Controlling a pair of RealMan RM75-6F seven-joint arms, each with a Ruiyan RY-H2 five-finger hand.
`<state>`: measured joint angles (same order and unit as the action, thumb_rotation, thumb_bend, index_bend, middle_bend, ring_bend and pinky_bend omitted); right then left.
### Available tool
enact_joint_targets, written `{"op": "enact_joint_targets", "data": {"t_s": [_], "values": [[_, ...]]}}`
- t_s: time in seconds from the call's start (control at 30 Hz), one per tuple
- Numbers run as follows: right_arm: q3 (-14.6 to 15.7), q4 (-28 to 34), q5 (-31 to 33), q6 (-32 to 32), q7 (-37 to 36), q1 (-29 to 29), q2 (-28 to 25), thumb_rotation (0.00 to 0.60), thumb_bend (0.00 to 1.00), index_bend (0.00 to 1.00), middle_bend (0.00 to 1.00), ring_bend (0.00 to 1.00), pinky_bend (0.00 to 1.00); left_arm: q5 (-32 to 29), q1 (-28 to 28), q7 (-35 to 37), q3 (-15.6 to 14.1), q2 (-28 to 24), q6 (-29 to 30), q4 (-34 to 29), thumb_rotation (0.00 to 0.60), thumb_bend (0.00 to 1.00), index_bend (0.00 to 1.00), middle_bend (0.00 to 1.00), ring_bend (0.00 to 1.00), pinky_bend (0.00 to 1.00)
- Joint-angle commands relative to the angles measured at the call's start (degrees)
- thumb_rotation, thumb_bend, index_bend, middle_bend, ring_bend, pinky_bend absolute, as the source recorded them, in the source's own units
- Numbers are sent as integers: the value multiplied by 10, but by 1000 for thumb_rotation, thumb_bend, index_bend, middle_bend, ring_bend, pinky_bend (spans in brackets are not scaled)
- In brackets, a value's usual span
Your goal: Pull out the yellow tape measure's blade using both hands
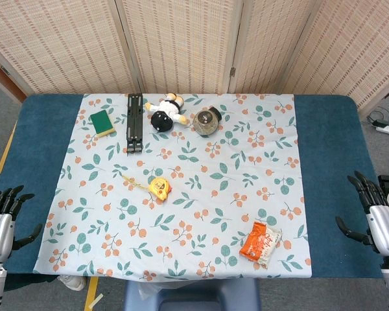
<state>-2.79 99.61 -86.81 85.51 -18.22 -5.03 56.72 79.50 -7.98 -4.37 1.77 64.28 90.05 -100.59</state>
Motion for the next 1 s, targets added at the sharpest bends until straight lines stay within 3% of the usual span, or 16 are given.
{"op": "enact_joint_targets", "data": {"t_s": [0.03,0.6,0.77,1.0], "values": [[-1,-3,-2,3,-1,2,5,600,390,0,8,27,0,1,3,5,3,0,-2,4,600,320,273,147,100,0],[-4,8,-16,23,5,13,1,600,390,0,0,0,0,35,-13,21,20,-6,-35,23,600,320,275,149,100,0],[-7,14,-15,20,11,11,-1,600,389,0,0,0,0,61,-57,37,36,-2,-80,45,600,320,282,150,102,0],[-12,24,-11,7,21,3,-5,600,390,0,0,0,0,100,-151,52,44,14,-198,90,600,321,265,158,153,0]]}}
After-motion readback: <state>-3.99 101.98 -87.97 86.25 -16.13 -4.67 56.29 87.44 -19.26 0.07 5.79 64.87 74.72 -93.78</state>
